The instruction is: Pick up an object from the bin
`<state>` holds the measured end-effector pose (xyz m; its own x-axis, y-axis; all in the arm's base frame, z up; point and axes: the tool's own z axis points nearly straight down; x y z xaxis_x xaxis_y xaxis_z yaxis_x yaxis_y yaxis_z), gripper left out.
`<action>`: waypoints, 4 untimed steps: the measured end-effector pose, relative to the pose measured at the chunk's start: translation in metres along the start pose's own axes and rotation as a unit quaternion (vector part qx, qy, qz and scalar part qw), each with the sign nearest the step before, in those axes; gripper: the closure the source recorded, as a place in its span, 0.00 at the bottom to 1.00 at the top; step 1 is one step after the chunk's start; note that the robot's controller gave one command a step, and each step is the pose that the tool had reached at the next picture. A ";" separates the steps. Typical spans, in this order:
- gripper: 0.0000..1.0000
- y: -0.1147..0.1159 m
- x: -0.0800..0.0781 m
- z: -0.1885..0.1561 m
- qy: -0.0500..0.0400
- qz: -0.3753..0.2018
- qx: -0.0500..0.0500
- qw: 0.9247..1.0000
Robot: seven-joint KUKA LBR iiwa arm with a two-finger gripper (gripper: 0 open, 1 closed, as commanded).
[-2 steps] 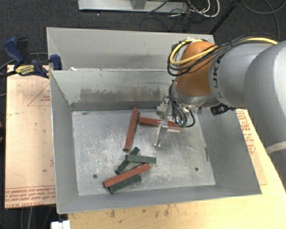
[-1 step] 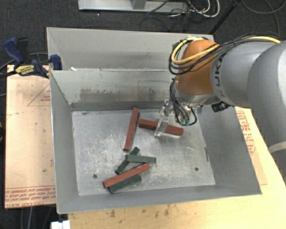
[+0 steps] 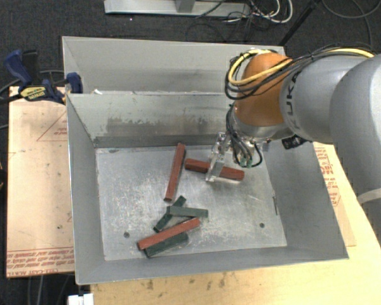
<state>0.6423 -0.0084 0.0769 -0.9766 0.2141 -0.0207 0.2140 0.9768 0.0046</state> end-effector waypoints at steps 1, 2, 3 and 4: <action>1.00 0.000 0.000 -0.001 0.002 0.000 0.000 1.000; 1.00 0.000 0.002 -0.006 0.007 0.000 0.001 1.000; 1.00 0.000 0.001 -0.014 0.009 0.000 0.002 1.000; 1.00 0.000 0.000 -0.020 0.008 0.000 0.001 1.000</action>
Offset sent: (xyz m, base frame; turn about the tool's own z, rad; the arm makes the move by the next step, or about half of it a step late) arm 0.0001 0.0000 0.0329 -0.0001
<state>0.6420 -0.0080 0.0973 -0.9769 0.2134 -0.0049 0.2134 0.9770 0.0019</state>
